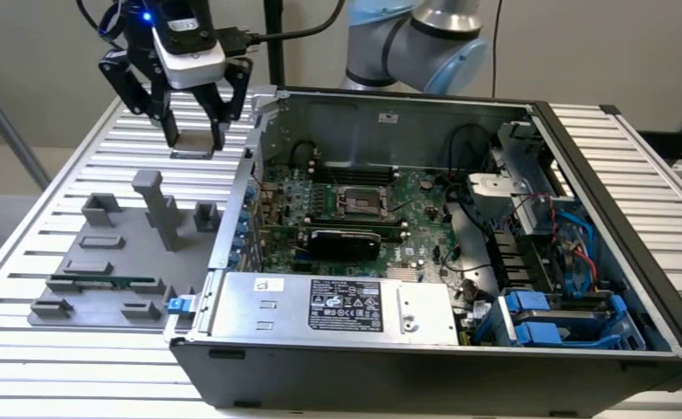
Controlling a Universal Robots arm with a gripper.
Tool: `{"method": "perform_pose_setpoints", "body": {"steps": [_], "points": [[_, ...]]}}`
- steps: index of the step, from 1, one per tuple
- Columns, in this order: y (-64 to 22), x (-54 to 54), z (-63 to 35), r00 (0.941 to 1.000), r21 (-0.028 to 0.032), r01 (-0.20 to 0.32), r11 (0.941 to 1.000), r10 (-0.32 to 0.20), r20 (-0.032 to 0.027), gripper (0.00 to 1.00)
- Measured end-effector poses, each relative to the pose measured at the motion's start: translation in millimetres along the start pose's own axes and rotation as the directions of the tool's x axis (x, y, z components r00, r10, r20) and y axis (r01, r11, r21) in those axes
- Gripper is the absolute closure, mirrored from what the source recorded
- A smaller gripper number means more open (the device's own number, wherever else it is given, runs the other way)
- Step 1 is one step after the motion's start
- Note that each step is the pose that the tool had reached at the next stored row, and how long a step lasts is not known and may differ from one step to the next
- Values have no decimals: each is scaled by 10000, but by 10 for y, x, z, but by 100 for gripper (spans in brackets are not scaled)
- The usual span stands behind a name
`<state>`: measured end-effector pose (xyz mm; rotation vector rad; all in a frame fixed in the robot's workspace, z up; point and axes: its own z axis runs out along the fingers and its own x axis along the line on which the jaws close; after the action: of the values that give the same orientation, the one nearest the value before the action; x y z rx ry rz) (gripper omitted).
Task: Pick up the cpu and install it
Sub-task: 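Pick up the cpu and move it towards the insertion slot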
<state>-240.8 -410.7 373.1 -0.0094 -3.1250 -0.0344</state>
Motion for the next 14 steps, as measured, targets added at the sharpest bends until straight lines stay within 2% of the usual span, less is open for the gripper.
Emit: {"method": "perform_pose_setpoints", "body": {"steps": [14], "points": [[60, -600, -46, 10000, -55, 0, 10000, 0, 0, 45]]}}
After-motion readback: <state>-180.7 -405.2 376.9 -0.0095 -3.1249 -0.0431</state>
